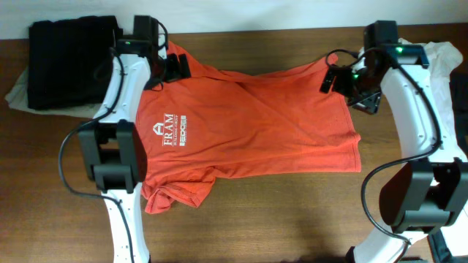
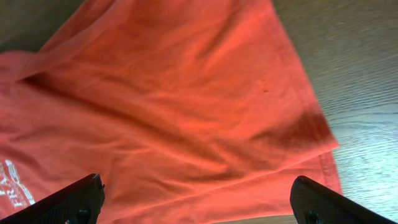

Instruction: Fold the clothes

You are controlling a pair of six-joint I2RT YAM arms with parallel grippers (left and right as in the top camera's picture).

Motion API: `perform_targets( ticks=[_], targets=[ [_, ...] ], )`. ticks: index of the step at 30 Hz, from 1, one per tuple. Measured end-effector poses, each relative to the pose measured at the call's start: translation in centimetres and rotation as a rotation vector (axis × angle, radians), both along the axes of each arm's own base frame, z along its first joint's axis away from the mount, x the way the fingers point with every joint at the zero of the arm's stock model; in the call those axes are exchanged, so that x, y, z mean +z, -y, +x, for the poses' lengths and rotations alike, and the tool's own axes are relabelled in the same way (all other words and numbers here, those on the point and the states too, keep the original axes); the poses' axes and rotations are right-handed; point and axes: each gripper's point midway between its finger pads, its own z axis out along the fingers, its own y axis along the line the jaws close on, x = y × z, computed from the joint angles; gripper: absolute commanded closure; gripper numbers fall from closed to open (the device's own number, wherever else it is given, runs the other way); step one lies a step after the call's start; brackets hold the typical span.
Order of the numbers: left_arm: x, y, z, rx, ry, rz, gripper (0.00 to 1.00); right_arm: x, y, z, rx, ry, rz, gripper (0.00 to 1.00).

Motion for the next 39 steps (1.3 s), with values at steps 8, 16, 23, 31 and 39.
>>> perform_targets(
  ticks=[8, 16, 23, 31, 39],
  targets=[
    [-3.3, 1.7, 3.8, 0.029, 0.09, -0.107, 0.02, 0.0, -2.3, 0.1, 0.058, 0.01, -0.017, 0.01],
    [-2.9, 1.6, 1.6, 0.041, -0.029, -0.123, 0.07, 0.0, -1.9, 0.3, 0.051, 0.017, -0.039, 0.01],
    [4.3, 1.5, 4.6, 0.036, 0.129, -0.135, 0.19, 0.1, -1.9, 0.6, 0.05, 0.027, -0.043, 0.01],
    [-3.2, 6.4, 2.7, -0.011, -0.031, -0.129, 0.21, 0.0, -1.9, 0.2, 0.052, 0.011, -0.043, 0.01],
    [-4.8, 1.8, 3.2, 0.092, -0.056, -0.087, 0.21, -0.1, -1.8, 0.1, 0.071, 0.009, -0.052, 0.01]
  ],
)
